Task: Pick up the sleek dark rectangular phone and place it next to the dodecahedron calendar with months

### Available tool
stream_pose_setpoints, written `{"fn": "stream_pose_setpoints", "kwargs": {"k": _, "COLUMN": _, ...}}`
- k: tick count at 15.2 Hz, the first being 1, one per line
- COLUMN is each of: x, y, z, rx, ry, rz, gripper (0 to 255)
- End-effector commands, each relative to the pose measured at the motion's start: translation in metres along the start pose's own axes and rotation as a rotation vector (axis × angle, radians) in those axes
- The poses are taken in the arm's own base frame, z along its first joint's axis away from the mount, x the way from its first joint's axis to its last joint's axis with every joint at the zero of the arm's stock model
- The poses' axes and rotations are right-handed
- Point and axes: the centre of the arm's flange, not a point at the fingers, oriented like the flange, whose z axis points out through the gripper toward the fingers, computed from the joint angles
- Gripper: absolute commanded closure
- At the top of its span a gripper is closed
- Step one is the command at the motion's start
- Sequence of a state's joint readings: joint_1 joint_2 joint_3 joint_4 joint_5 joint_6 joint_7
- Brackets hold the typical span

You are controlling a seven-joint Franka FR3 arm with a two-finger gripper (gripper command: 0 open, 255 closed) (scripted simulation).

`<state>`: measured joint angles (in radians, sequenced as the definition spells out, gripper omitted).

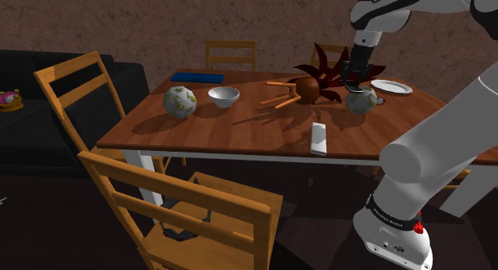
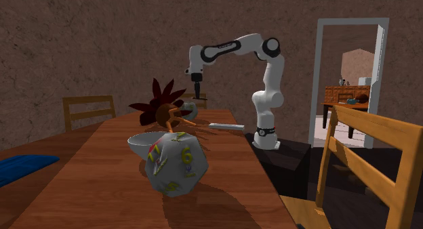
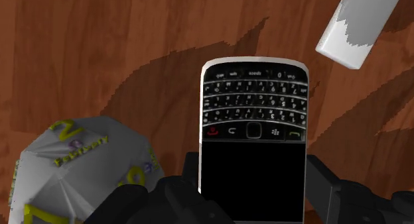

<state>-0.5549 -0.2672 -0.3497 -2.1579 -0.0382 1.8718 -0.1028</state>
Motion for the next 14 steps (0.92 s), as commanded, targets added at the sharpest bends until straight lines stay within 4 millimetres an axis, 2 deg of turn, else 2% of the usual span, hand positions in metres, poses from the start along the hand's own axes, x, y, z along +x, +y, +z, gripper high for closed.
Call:
{"fn": "stream_pose_setpoints", "kwargs": {"k": 1, "x": 0.000, "y": 0.001, "z": 0.011, "rx": 0.000, "ry": 0.001, "rz": 0.000, "gripper": 255}}
{"fn": "stream_pose_setpoints", "kwargs": {"k": 14, "x": 0.002, "y": 0.005, "z": 0.079, "rx": 0.000, "ry": 0.001, "rz": 0.000, "gripper": 255}}
